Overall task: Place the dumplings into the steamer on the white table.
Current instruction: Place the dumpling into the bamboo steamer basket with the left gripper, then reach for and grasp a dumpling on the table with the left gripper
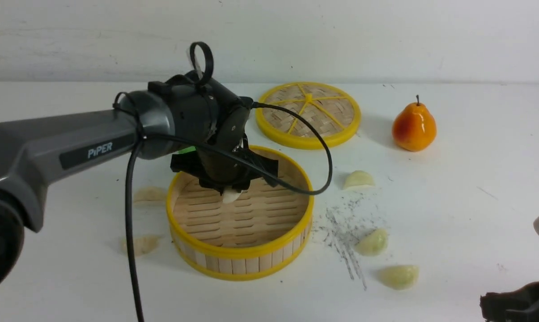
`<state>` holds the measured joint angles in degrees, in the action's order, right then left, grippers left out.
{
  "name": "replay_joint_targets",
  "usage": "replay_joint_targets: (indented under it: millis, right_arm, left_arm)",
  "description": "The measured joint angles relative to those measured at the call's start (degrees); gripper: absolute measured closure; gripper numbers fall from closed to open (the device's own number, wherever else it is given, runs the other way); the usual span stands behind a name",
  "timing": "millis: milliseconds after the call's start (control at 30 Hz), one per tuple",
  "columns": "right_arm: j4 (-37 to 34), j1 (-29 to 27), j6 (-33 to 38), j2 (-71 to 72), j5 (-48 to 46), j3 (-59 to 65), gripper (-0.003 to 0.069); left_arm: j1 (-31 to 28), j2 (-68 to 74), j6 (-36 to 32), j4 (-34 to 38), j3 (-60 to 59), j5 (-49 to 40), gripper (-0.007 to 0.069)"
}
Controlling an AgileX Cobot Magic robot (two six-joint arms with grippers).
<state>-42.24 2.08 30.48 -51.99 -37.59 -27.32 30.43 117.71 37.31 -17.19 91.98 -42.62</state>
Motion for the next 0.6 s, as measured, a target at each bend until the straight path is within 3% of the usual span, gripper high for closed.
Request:
replay_joint_targets:
  millis: [233, 600]
  right_arm:
    - [-0.18, 0.0, 0.3, 0.0, 0.0, 0.0, 0.0611]
    - [-0.41, 0.0, 0.3, 0.0, 0.0, 0.0, 0.0601]
  left_arm:
    - [0.0, 1.77, 1.43, -0.33, 0.53, -1.71, 0.0279]
    - [-1.71, -14.39, -2.3, -6.53, 0.73, -20.71, 0.0275]
